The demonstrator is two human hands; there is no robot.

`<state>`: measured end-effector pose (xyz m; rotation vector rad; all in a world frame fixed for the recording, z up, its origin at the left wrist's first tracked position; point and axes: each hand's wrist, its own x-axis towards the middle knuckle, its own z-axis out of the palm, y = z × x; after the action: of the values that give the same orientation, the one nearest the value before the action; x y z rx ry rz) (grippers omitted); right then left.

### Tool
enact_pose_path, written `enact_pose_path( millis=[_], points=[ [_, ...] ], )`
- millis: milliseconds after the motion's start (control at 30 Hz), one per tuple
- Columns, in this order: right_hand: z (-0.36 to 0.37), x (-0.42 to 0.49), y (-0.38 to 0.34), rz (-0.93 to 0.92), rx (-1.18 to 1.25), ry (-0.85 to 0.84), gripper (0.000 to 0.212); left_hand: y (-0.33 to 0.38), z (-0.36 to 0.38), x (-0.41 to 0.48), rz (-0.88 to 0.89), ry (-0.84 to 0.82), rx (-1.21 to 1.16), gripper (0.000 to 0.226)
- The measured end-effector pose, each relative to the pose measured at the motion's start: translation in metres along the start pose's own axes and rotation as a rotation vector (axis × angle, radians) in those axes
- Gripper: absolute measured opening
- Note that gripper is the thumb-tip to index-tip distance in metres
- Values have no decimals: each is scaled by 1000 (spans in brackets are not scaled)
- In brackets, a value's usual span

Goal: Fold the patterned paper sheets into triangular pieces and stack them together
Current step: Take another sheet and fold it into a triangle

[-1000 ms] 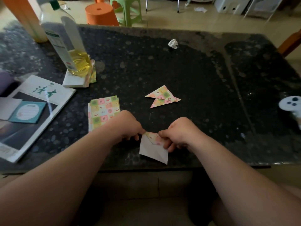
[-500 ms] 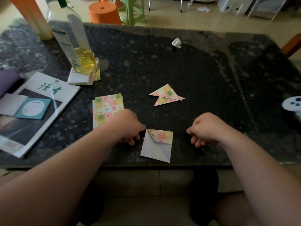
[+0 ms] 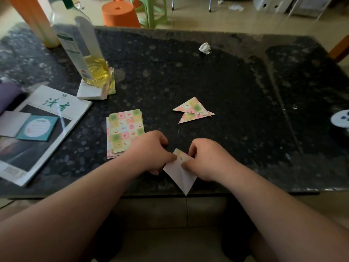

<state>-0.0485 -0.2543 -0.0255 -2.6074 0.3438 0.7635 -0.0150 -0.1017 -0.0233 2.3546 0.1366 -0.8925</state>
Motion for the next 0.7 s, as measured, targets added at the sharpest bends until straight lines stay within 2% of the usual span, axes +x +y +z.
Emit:
enact_pose_path(
  millis=[200,300,333,400,467,600,700],
  points=[
    [-3,4,4,-40,94,-37,10,-2,5,0,146,22,1,35],
    [-16,3,8,-86,241,-54,18,2,-1,-4,168,45,-187,17],
    [-21,1,9,-99,318,-59,20,5,-4,-8,125,43,-301,18],
    [-27,-4,12,-114,513,-97,18,9,-12,-12,-4,-46,-545,49],
    [-32,-8,13,-128,672,-156,16,9,-19,-14,-19,-144,-707,55],
    [-37,-10,16,-114,805,-206,24,4,-24,-14,105,-207,-690,21],
    [-38,-13,17,-137,851,-219,21,3,-23,-16,183,-254,-745,20]
  ],
)
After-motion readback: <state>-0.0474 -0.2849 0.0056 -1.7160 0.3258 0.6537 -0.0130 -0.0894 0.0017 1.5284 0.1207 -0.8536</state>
